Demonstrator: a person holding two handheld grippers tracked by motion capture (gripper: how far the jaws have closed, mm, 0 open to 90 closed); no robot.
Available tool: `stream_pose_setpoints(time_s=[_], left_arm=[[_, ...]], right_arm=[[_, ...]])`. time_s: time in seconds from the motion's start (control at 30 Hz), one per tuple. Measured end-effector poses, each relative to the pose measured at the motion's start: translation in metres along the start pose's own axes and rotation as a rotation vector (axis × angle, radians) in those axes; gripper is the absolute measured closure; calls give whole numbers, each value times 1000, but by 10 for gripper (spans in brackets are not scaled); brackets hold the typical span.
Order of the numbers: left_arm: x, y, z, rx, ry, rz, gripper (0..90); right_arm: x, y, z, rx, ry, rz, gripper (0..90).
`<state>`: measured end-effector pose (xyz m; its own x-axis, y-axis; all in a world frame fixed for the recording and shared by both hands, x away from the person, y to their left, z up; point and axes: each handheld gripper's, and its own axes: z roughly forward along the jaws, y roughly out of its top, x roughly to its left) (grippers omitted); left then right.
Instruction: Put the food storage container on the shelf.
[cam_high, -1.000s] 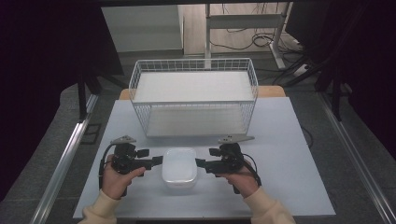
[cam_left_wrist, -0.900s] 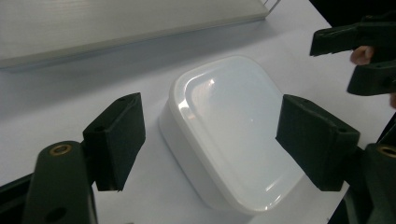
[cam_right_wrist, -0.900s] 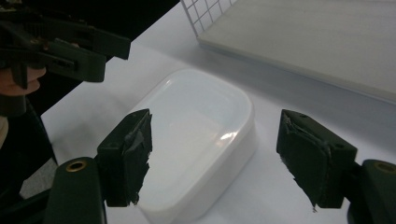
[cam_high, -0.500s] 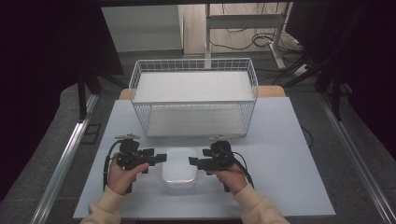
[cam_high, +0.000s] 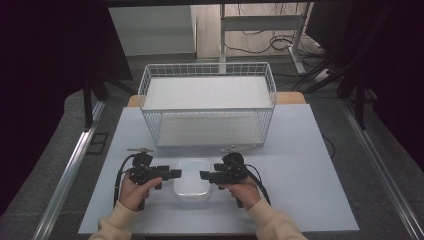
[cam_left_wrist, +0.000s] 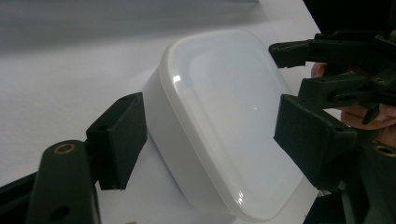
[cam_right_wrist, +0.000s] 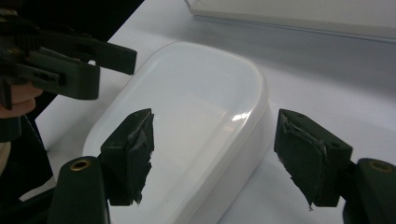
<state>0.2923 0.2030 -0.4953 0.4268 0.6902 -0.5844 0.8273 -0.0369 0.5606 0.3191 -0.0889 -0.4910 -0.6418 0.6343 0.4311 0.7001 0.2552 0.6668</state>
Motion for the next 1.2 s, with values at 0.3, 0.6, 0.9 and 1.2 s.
stream_pose_setpoints(time_s=[0.3,0.6,0.9,1.2], left_arm=[[1,-3,6,22,-28,-18,294],[6,-9,13,45,-61,-72,424],[3,-11,4,-9,-33,-78,584],[-2,-13,-6,-37,-42,-58,682]], right_arm=[[-3,-6,7,28,18,42,320],[-4,-8,8,32,41,77,396],[-6,-11,-4,-20,52,158,623],[-5,-14,-13,-39,86,175,694]])
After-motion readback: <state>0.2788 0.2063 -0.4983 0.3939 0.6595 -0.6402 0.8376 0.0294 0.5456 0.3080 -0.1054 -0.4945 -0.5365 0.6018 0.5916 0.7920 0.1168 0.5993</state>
